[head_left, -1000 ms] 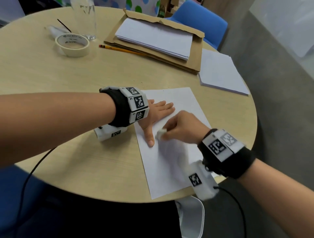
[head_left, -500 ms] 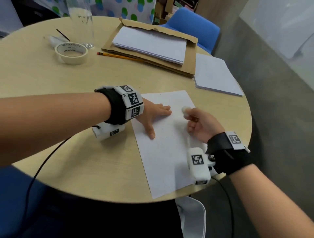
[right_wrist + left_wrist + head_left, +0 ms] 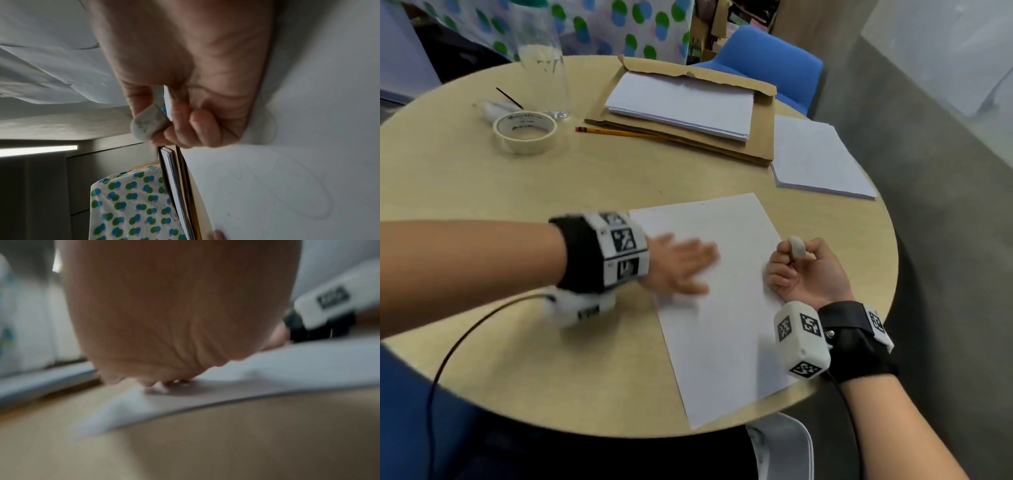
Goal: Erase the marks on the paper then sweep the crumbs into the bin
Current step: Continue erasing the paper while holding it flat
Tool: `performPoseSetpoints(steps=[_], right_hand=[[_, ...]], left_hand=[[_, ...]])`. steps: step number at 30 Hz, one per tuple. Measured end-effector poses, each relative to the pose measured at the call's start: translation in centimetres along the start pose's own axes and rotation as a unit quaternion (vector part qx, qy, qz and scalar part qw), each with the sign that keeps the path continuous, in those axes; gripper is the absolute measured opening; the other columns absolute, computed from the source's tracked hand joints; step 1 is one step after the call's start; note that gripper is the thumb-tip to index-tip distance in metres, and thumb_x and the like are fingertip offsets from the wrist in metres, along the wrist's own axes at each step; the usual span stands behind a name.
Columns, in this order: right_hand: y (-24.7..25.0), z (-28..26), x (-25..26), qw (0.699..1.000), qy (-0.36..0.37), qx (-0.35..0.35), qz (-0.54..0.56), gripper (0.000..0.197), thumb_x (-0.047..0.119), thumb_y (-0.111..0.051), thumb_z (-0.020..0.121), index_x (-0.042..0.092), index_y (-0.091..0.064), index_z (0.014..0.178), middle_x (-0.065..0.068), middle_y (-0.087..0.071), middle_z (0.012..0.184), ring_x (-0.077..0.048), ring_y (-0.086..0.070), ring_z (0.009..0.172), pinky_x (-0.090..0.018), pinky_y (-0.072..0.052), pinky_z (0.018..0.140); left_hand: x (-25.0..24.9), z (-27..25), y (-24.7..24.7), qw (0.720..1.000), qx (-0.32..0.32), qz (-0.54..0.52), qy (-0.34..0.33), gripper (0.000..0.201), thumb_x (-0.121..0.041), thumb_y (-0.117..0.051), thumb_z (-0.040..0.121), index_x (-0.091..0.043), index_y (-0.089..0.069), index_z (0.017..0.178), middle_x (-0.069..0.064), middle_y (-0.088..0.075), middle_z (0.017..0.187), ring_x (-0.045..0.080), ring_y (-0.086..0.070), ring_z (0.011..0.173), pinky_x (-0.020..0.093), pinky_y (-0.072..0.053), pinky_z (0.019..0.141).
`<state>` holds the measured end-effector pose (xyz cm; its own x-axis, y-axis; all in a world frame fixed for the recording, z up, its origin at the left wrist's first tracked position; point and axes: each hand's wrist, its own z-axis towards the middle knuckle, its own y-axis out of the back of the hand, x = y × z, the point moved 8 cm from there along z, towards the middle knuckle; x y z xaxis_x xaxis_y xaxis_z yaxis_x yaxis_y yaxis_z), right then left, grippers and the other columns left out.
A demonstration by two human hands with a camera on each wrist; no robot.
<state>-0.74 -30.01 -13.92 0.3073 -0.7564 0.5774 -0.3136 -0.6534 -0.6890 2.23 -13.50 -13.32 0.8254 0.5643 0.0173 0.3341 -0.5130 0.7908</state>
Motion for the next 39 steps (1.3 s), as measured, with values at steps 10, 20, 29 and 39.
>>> performPoseSetpoints(steps=[10, 20, 29, 39], right_hand=[[-0.1, -0.1, 0.1, 1.000, 0.001, 0.020, 0.007, 0.038, 0.013, -0.080, 0.024, 0.009, -0.057, 0.054, 0.001, -0.041, 0.053, -0.011, -0.034, 0.037, -0.019, -0.029, 0.039], [0.4, 0.2, 0.1, 1.000, 0.019, 0.003, 0.017, 0.034, 0.011, -0.073, 0.027, 0.008, -0.055, 0.055, 0.000, -0.040, 0.053, -0.012, -0.033, 0.037, -0.019, -0.029, 0.038], [0.2, -0.1, 0.2, 0.999, 0.031, -0.001, 0.008, 0.040, 0.012, -0.075, 0.022, 0.009, -0.054, 0.056, 0.001, -0.040, 0.053, -0.011, -0.032, 0.038, -0.018, -0.029, 0.039], [0.6, 0.2, 0.2, 0.999, 0.036, -0.006, -0.004, 0.036, 0.013, -0.075, 0.027, 0.010, -0.055, 0.057, 0.001, -0.040, 0.054, -0.010, -0.033, 0.039, -0.019, -0.031, 0.038]], left_hand=[[-7.5, -0.1, -0.2, 0.984, 0.037, 0.032, -0.174, 0.065, -0.051, -0.016, 0.098, -0.024, 0.015, 0.148, -0.006, 0.022, 0.156, 0.014, 0.017, 0.144, 0.038, 0.011, 0.115], [7.2, 1.2, 6.1, 0.973, -0.128, -0.119, 0.150, 0.075, -0.056, -0.014, 0.095, -0.012, 0.015, 0.148, 0.004, 0.025, 0.155, 0.019, 0.014, 0.146, 0.041, 0.006, 0.117], [2.8, -1.2, -0.6, 0.996, 0.029, -0.041, 0.068, 0.067, -0.049, -0.011, 0.098, -0.018, 0.024, 0.145, 0.000, 0.028, 0.154, 0.016, 0.017, 0.145, 0.042, 0.009, 0.116], [-0.3, -2.6, 0.4, 0.994, 0.031, -0.039, -0.097, 0.062, -0.054, -0.009, 0.091, -0.038, 0.023, 0.142, -0.008, 0.033, 0.151, 0.009, 0.022, 0.140, 0.037, 0.013, 0.114]])
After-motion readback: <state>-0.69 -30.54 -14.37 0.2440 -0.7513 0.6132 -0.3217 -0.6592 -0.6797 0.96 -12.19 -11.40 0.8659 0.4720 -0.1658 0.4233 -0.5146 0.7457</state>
